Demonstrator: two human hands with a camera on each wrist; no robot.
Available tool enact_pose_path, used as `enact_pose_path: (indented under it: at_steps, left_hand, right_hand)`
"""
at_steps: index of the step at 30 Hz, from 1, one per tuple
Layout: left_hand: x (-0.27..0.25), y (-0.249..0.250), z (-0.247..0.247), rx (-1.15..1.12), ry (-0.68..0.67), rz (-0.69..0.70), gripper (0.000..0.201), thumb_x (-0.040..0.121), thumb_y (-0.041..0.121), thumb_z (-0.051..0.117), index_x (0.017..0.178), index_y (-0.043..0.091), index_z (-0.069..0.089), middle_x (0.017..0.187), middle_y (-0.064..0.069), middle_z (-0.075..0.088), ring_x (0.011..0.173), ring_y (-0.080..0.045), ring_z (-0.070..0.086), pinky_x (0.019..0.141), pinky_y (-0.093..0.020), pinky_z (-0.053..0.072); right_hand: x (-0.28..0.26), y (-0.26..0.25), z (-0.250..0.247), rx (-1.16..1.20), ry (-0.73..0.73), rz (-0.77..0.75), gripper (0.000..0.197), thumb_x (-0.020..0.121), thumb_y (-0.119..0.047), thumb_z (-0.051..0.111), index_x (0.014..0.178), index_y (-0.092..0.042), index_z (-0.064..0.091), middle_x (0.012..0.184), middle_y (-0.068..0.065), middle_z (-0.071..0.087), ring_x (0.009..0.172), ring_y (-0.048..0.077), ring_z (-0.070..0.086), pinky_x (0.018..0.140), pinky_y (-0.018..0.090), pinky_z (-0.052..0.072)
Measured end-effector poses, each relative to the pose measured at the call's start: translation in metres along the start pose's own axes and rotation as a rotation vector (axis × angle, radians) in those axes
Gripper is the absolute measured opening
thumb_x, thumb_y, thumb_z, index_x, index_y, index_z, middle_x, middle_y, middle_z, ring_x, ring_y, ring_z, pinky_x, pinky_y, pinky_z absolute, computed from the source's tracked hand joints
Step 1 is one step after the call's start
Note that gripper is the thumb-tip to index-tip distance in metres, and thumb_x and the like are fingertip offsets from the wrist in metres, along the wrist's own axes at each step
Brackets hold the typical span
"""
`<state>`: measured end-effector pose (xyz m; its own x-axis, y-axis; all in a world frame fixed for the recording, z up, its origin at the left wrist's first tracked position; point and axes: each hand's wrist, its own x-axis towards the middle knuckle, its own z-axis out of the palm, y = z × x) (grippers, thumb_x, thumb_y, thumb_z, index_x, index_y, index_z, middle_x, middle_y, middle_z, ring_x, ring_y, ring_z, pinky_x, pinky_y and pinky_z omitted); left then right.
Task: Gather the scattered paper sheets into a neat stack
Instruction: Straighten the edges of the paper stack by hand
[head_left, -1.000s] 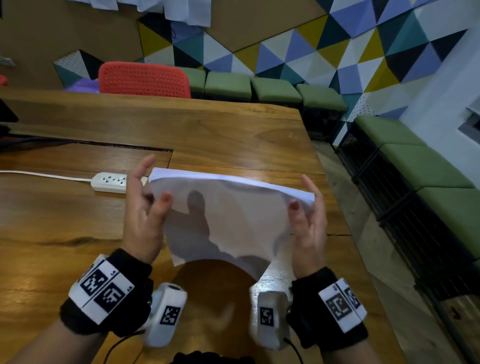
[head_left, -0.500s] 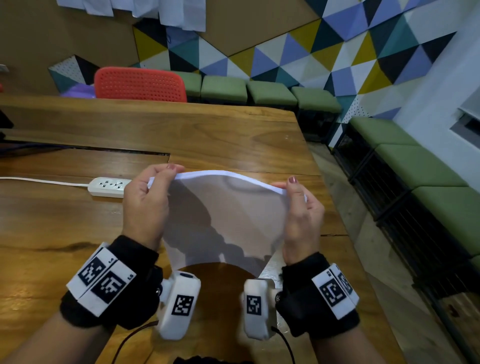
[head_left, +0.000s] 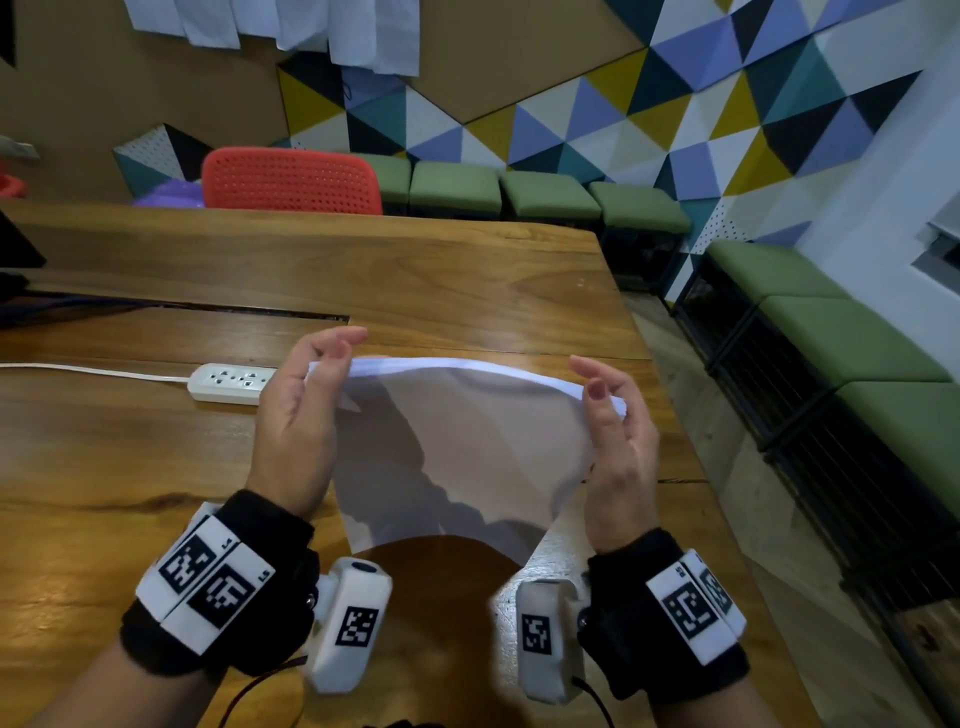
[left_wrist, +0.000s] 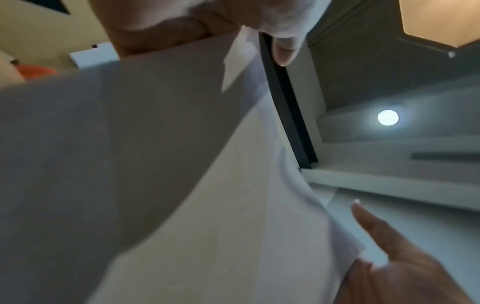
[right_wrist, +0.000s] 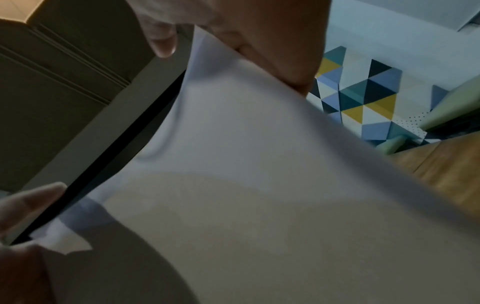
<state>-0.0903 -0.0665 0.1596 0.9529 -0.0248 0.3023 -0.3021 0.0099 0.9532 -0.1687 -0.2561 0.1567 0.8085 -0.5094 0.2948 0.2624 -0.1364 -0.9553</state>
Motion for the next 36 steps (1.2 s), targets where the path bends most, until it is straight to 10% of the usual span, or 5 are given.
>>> enact_pose_path:
  at_steps: [9,17,22,25,36]
  left_hand:
    - [-0.003,-0.007,-0.019,-0.108,-0.091,0.089,0.037,0.068,0.064,0.065,0.090,0.036,0.073,0.090,0.007,0.073,0.088,-0.036,0.058,0.076,-0.047,0.047]
    - [0.003,-0.008,-0.023,-0.188,-0.204,-0.049,0.051,0.045,0.075,0.070,0.076,0.036,0.076,0.080,0.013,0.074,0.077,0.001,0.065,0.063,-0.016,0.053]
    - [-0.009,-0.033,-0.018,-0.118,-0.272,-0.237,0.089,0.027,0.077,0.073,0.094,0.019,0.064,0.082,0.009,0.074,0.078,-0.004,0.069,0.057,-0.017,0.054]
    - [-0.018,-0.044,-0.011,-0.078,-0.232,-0.237,0.078,0.040,0.060,0.081,0.104,0.018,0.062,0.093,-0.005,0.072,0.091,-0.016,0.068,0.065,-0.025,0.057]
    - [-0.038,-0.095,-0.015,0.214,-0.267,-0.388,0.018,0.087,0.018,0.059,0.105,0.019,0.059,0.096,0.004,0.064,0.094,-0.012,0.059,0.087,-0.034,0.048]
  right_hand:
    - [0.003,0.003,-0.014,0.077,-0.097,-0.133,0.021,0.079,-0.048,0.056,0.086,-0.036,0.071,0.085,-0.013,0.071,0.065,0.009,0.062,0.050,0.018,0.049]
    - [0.006,0.009,-0.018,0.091,-0.148,-0.065,0.038,0.070,-0.061,0.061,0.091,-0.031,0.071,0.080,-0.008,0.071,0.065,0.009,0.060,0.054,0.014,0.046]
    - [-0.007,0.045,-0.014,0.084,-0.224,0.419,0.051,0.055,-0.038,0.084,0.098,-0.024,0.061,0.101,0.008,0.068,0.100,0.027,0.063,0.071,0.031,0.054]
    - [-0.012,0.056,-0.007,0.065,-0.142,0.437,0.032,0.076,-0.003,0.071,0.088,-0.028,0.056,0.092,0.002,0.064,0.095,0.024,0.058,0.070,0.028,0.052]
    - [-0.021,0.089,-0.004,-0.114,-0.114,0.461,0.020,0.080,0.000,0.064,0.086,-0.018,0.059,0.087,0.005,0.065,0.090,0.026,0.061,0.072,0.031,0.053]
